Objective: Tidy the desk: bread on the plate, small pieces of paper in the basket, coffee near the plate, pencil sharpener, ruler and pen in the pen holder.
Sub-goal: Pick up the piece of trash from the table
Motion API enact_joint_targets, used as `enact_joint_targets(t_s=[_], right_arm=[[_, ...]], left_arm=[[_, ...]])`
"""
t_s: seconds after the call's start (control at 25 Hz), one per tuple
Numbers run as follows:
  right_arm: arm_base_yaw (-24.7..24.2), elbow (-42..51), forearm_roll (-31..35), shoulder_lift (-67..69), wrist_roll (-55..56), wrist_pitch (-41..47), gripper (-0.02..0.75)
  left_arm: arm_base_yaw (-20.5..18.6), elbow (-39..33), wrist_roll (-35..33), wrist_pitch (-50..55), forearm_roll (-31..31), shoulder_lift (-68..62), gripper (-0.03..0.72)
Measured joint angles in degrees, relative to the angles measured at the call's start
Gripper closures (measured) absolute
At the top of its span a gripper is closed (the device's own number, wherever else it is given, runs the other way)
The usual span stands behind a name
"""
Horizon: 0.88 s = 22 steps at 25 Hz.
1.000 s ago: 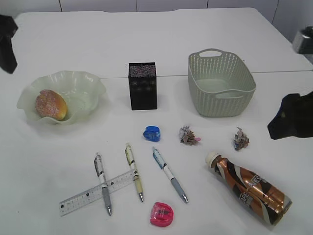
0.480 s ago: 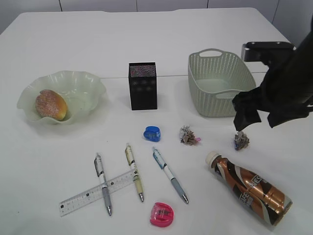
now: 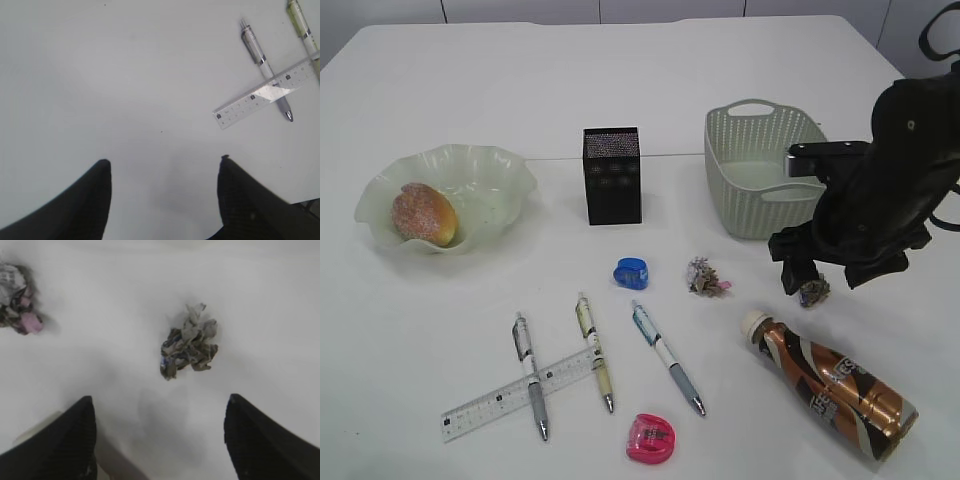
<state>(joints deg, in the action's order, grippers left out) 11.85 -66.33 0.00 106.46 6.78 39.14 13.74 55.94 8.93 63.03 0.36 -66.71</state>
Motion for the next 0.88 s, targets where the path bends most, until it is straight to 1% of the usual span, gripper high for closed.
enact_joint_targets(t_s=[0.16, 0.6, 0.88], right_arm=[[0.0, -0.2, -2.8, 1.4, 3.0, -2.0, 0.154], [0.0, -5.2, -3.3, 7.5, 4.7, -2.6, 0.154], [0.0, -6.1, -3.7, 10.0, 5.1, -2.6, 0.154]], left_arm=[[0.0, 0.0, 0.0, 0.0, -0.4, 0.0, 0.202], [0.0, 0.0, 0.0, 0.0, -0.4, 0.0, 0.214], [0.0, 0.0, 0.0, -0.1, -0.4, 0.0, 0.219]])
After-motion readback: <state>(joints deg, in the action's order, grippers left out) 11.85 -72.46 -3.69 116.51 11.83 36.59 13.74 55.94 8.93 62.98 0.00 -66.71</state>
